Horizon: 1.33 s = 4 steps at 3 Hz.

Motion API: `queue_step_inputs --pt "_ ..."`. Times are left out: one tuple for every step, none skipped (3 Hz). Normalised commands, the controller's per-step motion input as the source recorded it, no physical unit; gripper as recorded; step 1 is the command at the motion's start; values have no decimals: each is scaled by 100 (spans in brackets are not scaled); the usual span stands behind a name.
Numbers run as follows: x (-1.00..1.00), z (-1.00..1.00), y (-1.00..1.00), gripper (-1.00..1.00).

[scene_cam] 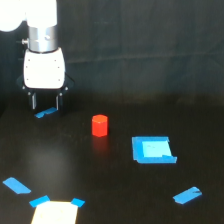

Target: Pick up the red object from the table

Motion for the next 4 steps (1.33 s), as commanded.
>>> queue_step_inputs --pt "77 0 5 100" --pt "91 -33 -38 100" --pt "100 4 -77 100" --pt "100 8 -100 78"
